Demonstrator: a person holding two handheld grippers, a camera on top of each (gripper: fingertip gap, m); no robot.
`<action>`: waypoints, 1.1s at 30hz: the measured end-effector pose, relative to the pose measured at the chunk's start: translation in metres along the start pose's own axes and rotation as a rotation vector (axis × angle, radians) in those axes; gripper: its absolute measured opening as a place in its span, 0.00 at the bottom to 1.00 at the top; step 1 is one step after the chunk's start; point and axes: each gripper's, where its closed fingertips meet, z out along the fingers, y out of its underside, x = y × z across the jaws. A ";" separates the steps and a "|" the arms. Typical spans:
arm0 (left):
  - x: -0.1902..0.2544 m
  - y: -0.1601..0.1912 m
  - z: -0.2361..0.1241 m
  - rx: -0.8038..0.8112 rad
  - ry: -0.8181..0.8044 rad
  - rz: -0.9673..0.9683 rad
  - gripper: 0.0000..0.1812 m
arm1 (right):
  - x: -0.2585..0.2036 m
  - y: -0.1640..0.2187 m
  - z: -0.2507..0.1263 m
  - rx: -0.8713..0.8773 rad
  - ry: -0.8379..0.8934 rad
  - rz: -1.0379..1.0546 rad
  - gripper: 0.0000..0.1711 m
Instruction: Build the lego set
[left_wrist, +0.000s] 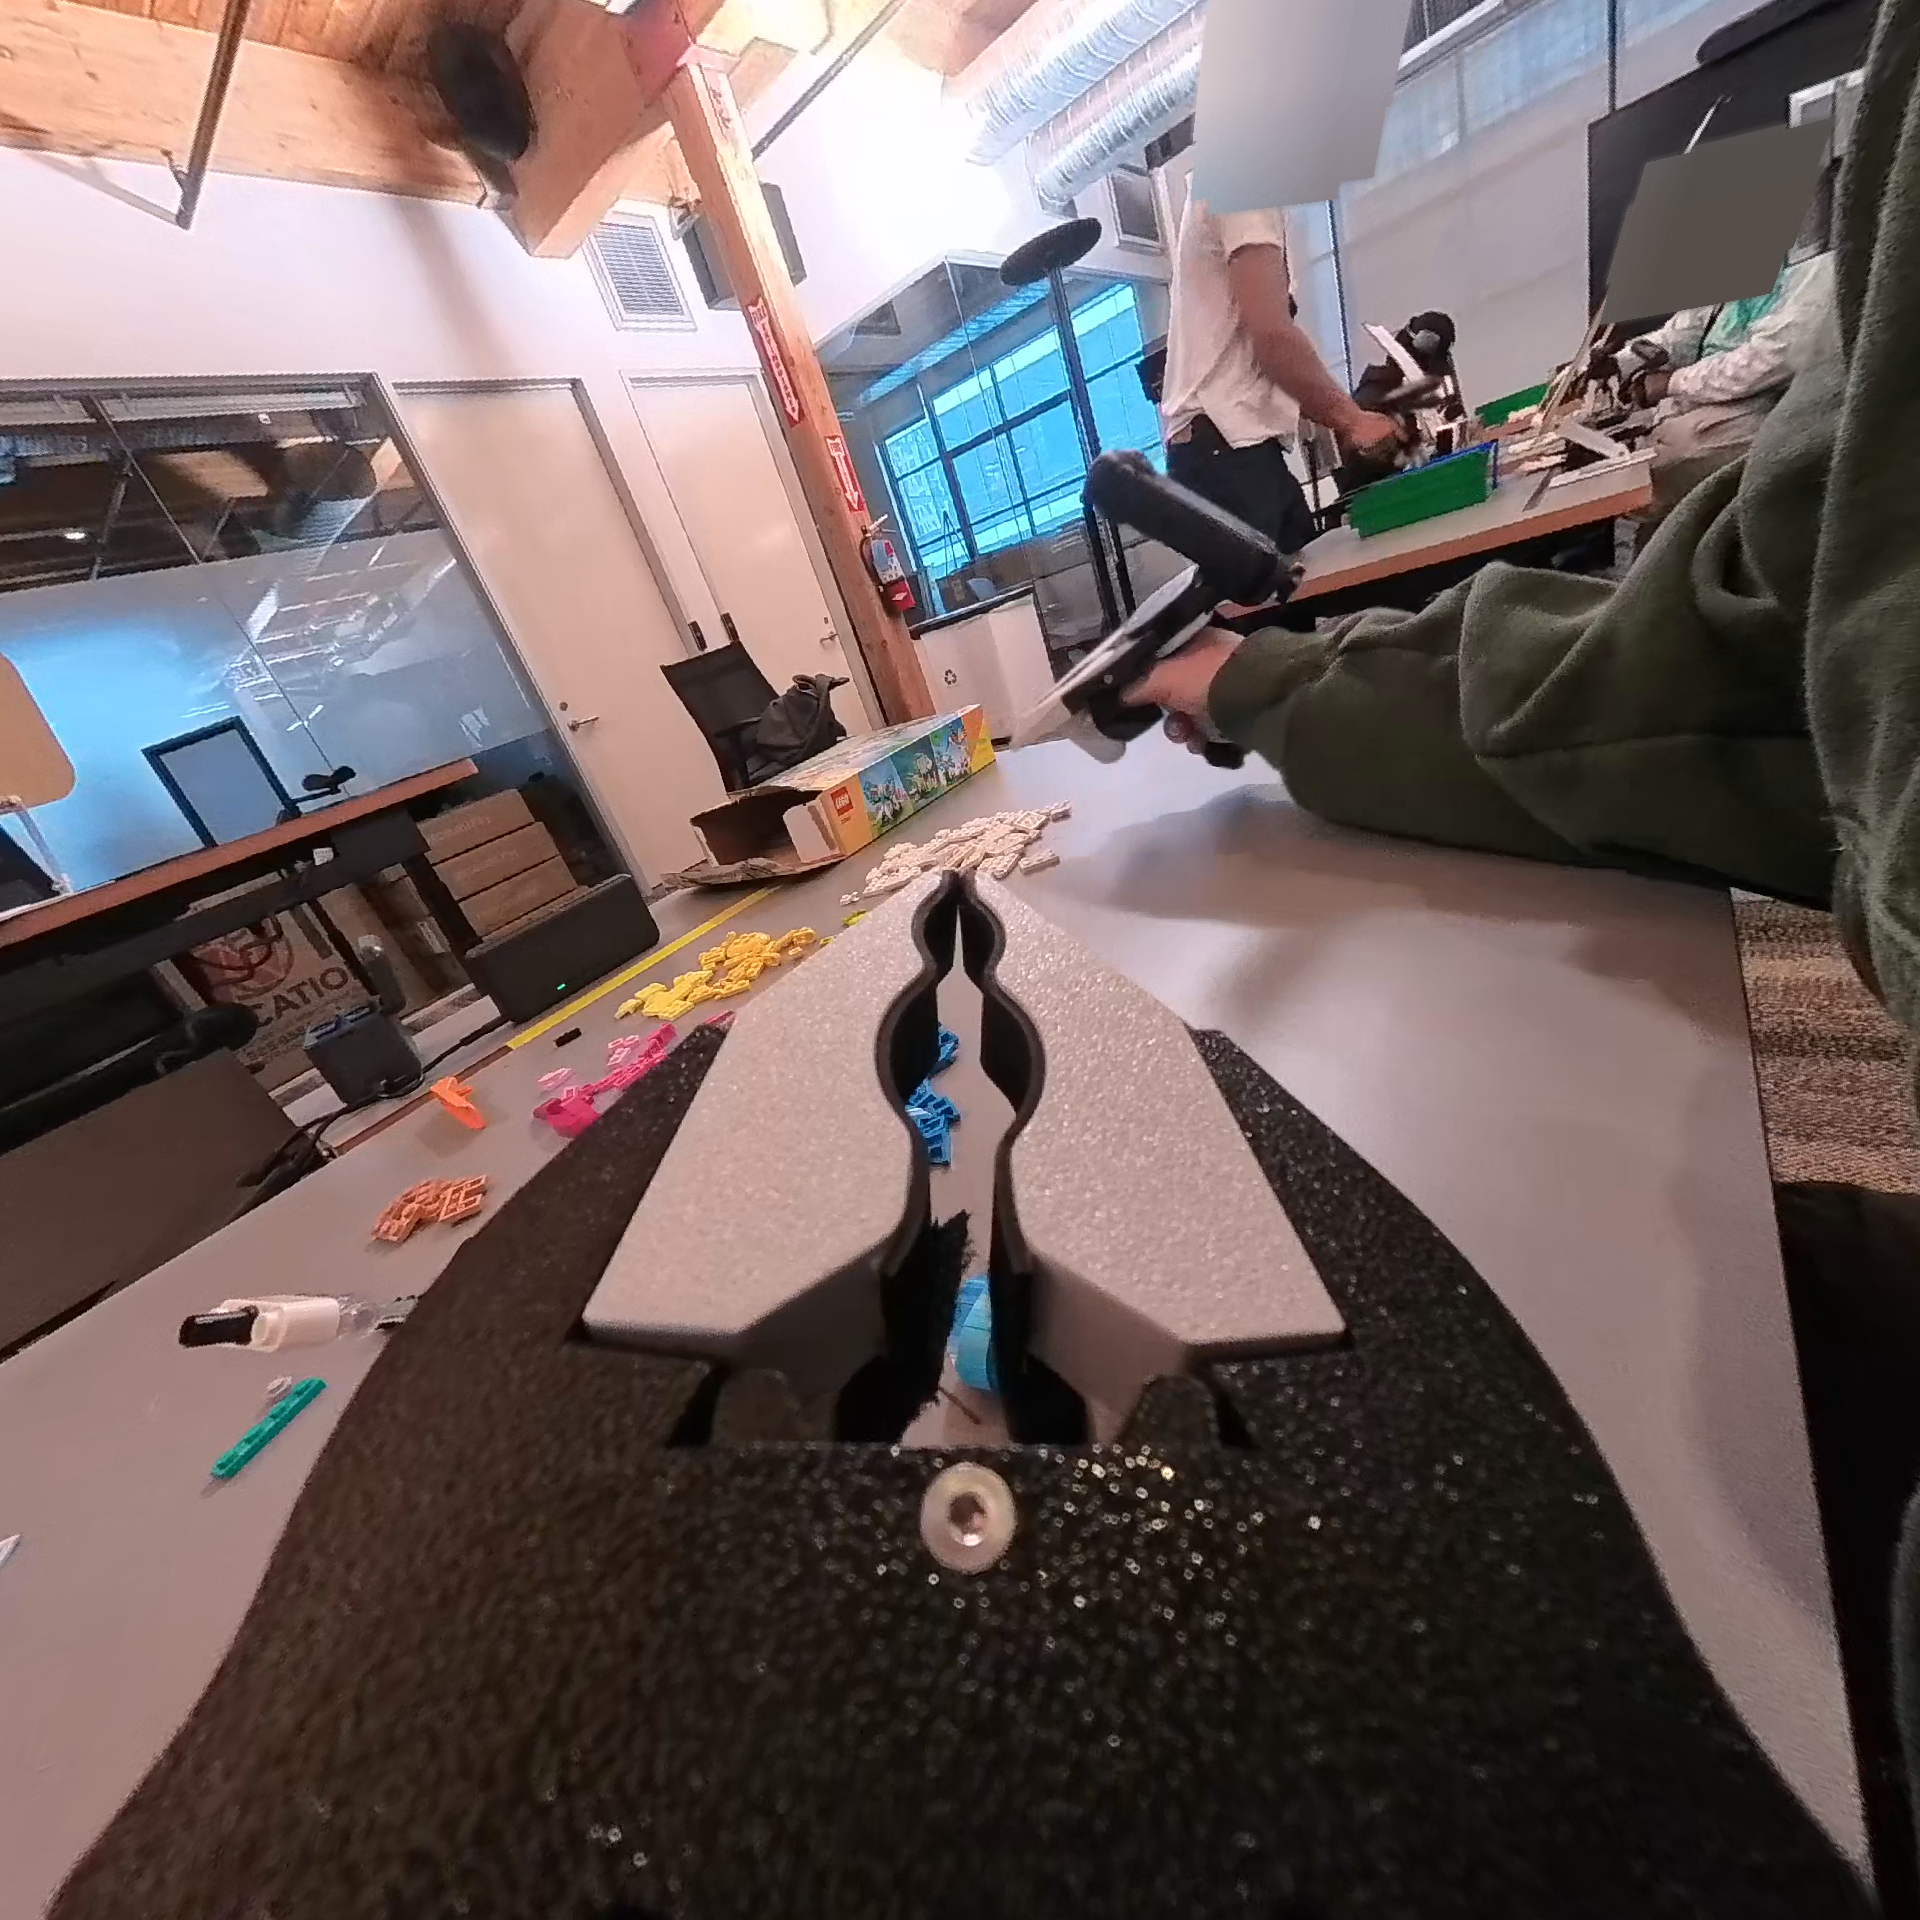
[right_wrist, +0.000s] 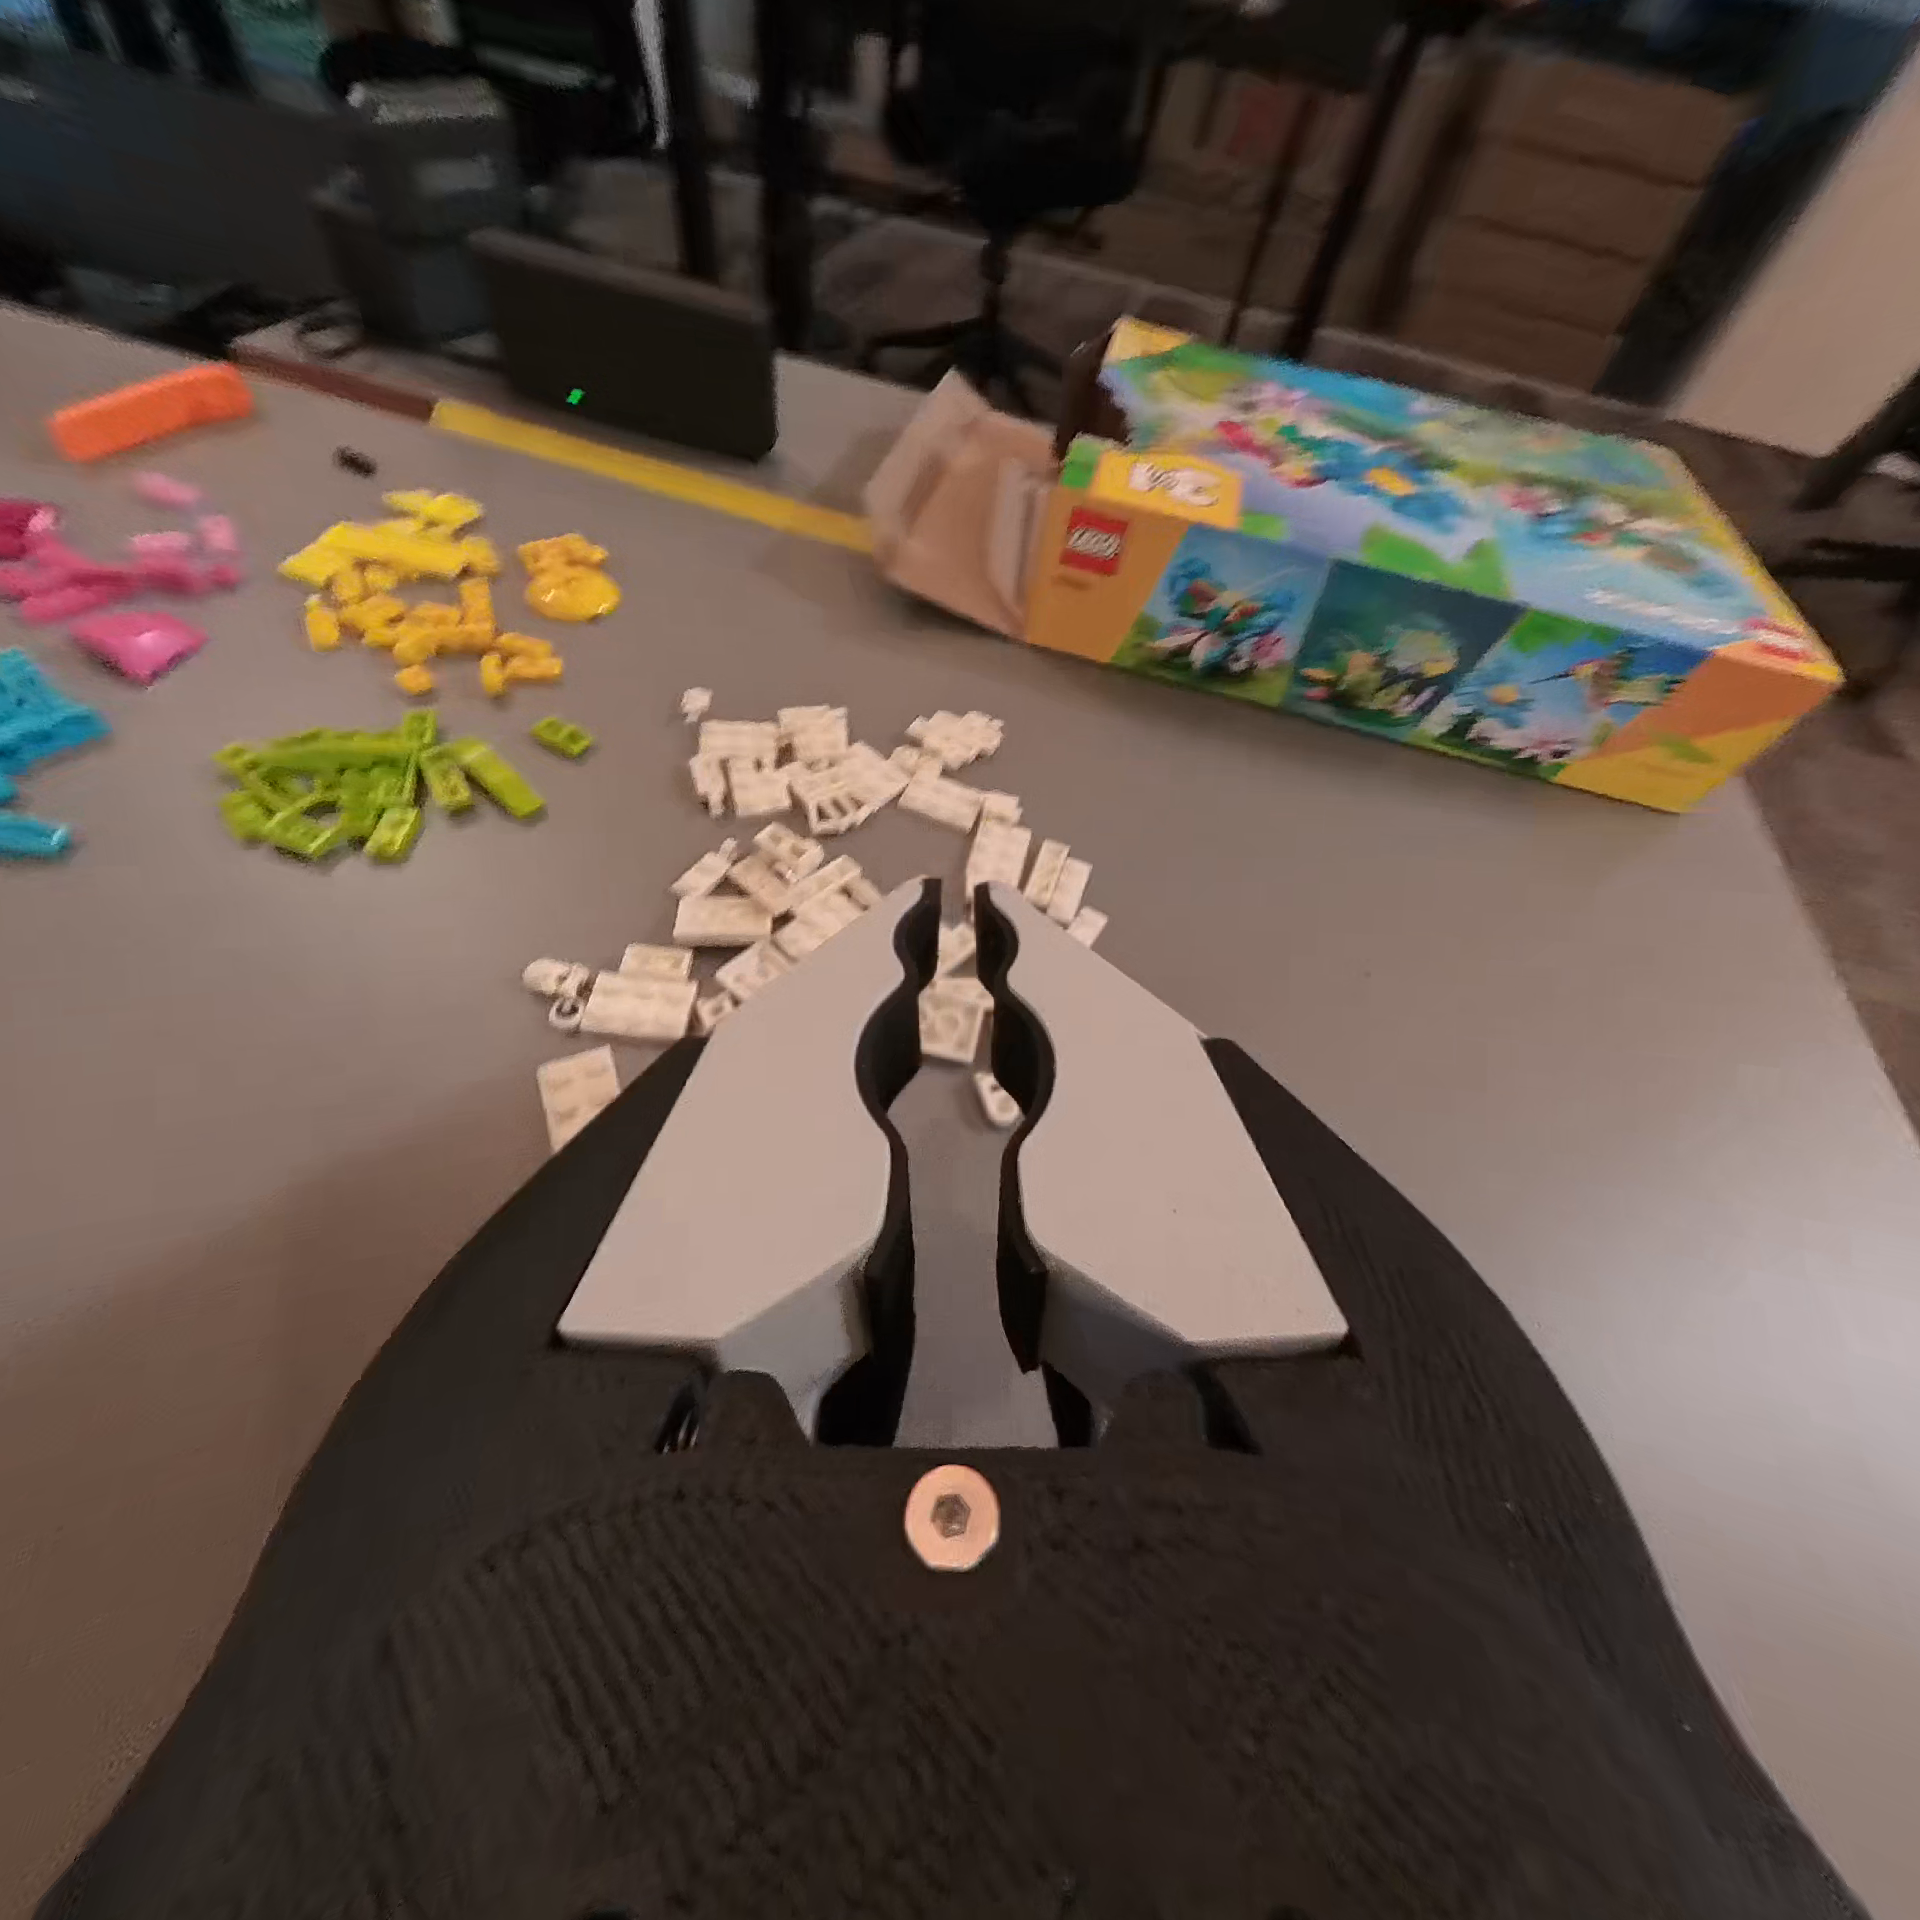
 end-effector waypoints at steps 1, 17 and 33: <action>0.000 0.000 0.000 0.000 0.000 0.000 0.00 | -0.006 0.005 0.000 -0.023 -0.041 -0.026 0.02; 0.001 0.001 0.000 -0.001 0.004 -0.008 0.00 | 0.026 0.046 -0.004 -0.194 0.051 0.016 0.04; 0.002 0.001 0.000 -0.004 0.005 -0.006 0.00 | 0.030 0.059 0.001 -0.279 0.068 0.023 0.05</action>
